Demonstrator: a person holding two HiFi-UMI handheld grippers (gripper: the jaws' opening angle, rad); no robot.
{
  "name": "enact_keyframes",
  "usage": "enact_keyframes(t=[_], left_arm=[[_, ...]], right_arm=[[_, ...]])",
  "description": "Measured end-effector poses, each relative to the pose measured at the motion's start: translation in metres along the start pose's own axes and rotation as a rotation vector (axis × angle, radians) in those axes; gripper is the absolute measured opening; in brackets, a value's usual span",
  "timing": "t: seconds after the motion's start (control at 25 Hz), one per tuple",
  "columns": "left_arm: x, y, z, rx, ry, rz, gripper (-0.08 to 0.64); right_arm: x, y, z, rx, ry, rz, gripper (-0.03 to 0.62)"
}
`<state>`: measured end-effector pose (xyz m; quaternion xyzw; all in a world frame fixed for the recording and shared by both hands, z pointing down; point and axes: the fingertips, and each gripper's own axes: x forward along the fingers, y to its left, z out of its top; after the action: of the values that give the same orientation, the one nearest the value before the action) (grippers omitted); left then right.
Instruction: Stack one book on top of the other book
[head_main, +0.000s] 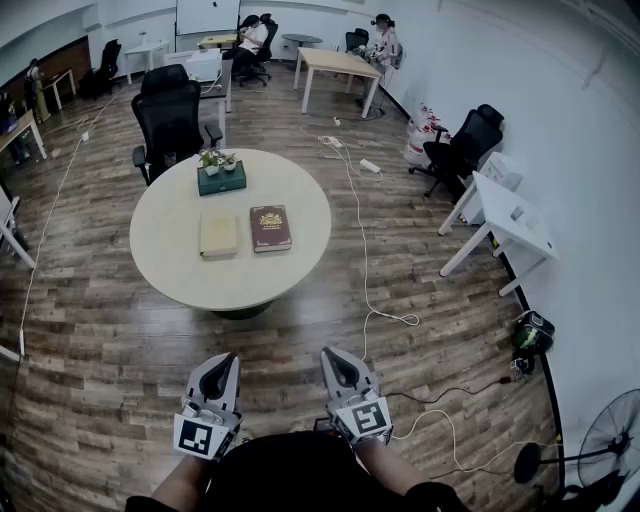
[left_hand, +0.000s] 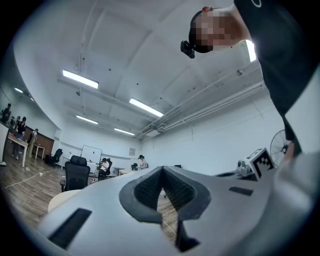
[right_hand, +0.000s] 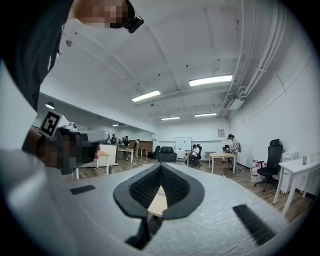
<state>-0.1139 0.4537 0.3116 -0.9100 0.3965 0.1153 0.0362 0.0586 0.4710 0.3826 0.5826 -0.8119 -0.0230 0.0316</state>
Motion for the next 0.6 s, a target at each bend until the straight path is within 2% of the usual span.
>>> enact_keyframes(t=[0.16,0.32,0.44,0.52,0.6], left_arm=[[0.001,-0.001,-0.003,-0.001,0.051,0.006,0.006],[-0.011,-0.007,-0.030,-0.004,0.119,-0.026,0.006],[-0.003,-0.007,-0.017,-0.008,0.081,-0.006,0.006],[-0.002,-0.008,-0.019,-0.007,0.085,-0.006,0.006],[0.001,-0.007,-0.012,-0.007,0.064,0.003,0.006]], right_arm=[[0.000,0.000,0.000,-0.006,-0.011,0.008,0.005],[-0.004,-0.007,0.000,0.012,0.009,-0.023,0.005],[-0.006,-0.005,0.002,0.047,-0.038,0.022,0.006],[-0.008,-0.004,0.006,0.078,-0.078,0.055,0.006],[-0.008,-0.004,0.007,0.079,-0.080,0.064,0.006]])
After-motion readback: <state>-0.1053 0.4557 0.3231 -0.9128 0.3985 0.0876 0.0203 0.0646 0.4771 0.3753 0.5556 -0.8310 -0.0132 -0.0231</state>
